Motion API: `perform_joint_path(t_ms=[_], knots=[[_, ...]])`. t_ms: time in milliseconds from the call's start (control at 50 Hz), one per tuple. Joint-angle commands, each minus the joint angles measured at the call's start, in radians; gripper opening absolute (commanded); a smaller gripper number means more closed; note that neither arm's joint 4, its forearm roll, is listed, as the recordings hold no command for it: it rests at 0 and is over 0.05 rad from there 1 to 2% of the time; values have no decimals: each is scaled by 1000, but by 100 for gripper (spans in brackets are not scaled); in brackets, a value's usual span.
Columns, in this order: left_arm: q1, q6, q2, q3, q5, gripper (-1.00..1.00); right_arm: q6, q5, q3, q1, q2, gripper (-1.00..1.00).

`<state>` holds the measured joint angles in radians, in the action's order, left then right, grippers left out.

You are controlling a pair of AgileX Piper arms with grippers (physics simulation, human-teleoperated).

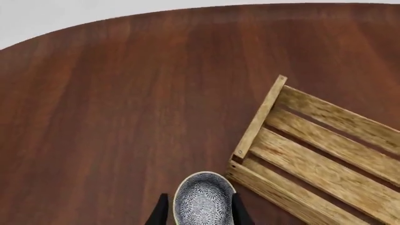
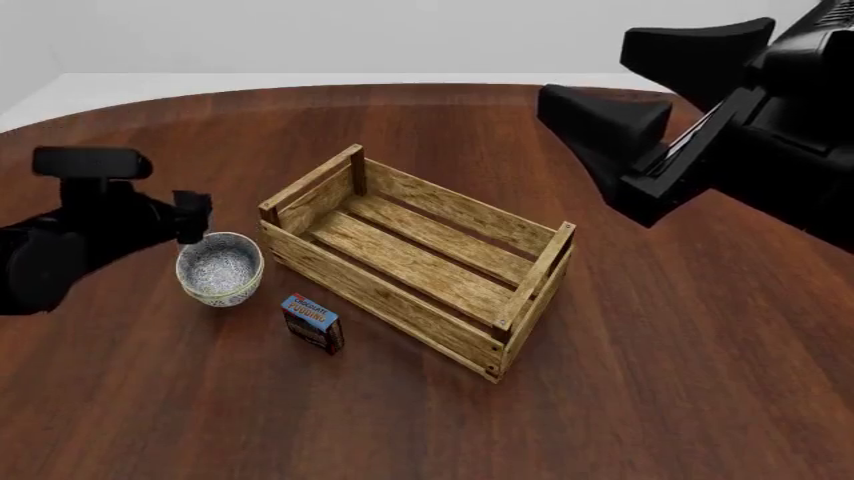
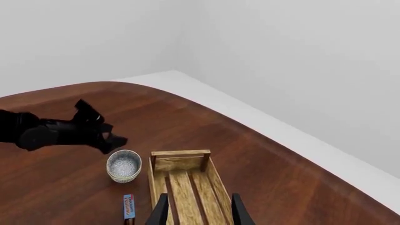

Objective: Stack the right bowl on the left bowl and place them in the tray.

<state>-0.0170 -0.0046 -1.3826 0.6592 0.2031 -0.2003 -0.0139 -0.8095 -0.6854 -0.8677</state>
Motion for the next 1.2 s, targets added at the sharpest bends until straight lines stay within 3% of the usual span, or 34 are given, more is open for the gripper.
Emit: perform_joint_path(t_ms=[20,200,300,600,860,1200], knots=[[-13,106,-2,63,-110,100,-1,3,-1,-4,-10,100],[15,172,-40,83,-138,100,-1,4,-2,-6,-15,100],[-20,172,-53,105,-155,100,0,5,-2,-6,-17,100],[-14,243,-157,169,-174,100,0,8,0,-4,-22,100],[-19,256,-248,206,-155,100,1,10,1,-1,-25,100],[-9,271,-306,174,-123,100,0,15,-1,-1,-39,100]])
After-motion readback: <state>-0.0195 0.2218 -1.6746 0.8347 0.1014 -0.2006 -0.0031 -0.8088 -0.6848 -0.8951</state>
